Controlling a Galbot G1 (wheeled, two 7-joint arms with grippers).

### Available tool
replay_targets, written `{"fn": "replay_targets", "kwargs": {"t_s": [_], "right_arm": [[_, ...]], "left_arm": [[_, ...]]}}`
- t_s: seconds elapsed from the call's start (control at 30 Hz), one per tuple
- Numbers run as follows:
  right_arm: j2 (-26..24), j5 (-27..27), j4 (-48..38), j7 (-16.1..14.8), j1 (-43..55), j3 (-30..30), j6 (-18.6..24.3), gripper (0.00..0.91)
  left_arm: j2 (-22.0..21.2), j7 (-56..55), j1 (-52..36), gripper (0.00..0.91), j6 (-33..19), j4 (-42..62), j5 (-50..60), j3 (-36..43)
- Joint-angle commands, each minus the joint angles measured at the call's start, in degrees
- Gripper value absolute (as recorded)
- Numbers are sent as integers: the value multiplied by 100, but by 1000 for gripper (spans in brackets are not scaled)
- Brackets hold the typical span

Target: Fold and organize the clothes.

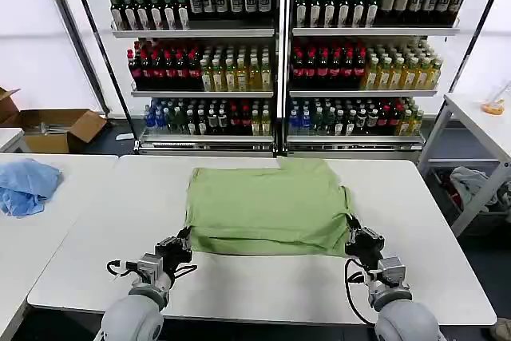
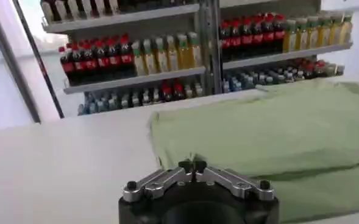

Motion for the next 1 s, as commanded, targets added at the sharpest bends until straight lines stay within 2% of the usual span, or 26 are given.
{"fn": "replay_targets", "kwargs": {"t_s": [0.03,0.33,0.53,0.57,0.6,0.63,0.67,0.7,0.73,0.77,0.8,0.87,1.0], "right_arm": [[90,-181,-255,-77,234,-182,-164,907],[137,-191,115,-62,-416,300,-149,907],[201,227,21,41,-681,652,-355,907],[216,327,-25,63,-661,661,-440,907],[228,408,-65,82,-638,658,-529,907],[253,498,-108,112,-604,646,-628,907],[256,527,-116,116,-600,644,-653,907],[285,629,-173,146,-570,624,-733,786],[310,775,-222,175,-544,600,-859,665],[323,857,-254,183,-532,593,-888,191],[330,894,-285,189,-526,583,-937,71],[352,992,-351,191,-525,538,-982,0],[373,990,-404,163,-501,430,-920,0]], "left_arm": [[-71,-31,-246,907,9,311,84,122],[-70,-73,274,907,-36,90,84,-116],[-69,-81,305,907,-58,198,69,-135],[-72,-81,264,826,-57,234,69,-130],[-75,-90,235,494,-52,256,68,-123],[-76,-94,176,363,-52,298,66,-114],[-75,-93,170,272,-53,321,66,-109],[-67,-97,135,151,-57,346,65,-102],[-60,-103,116,111,-85,373,56,-93],[-56,-106,113,60,-100,379,55,-87],[-47,-106,113,60,-121,391,55,-81],[-38,-104,124,50,-156,393,51,-75],[-34,-97,143,30,-175,391,47,-59]]}}
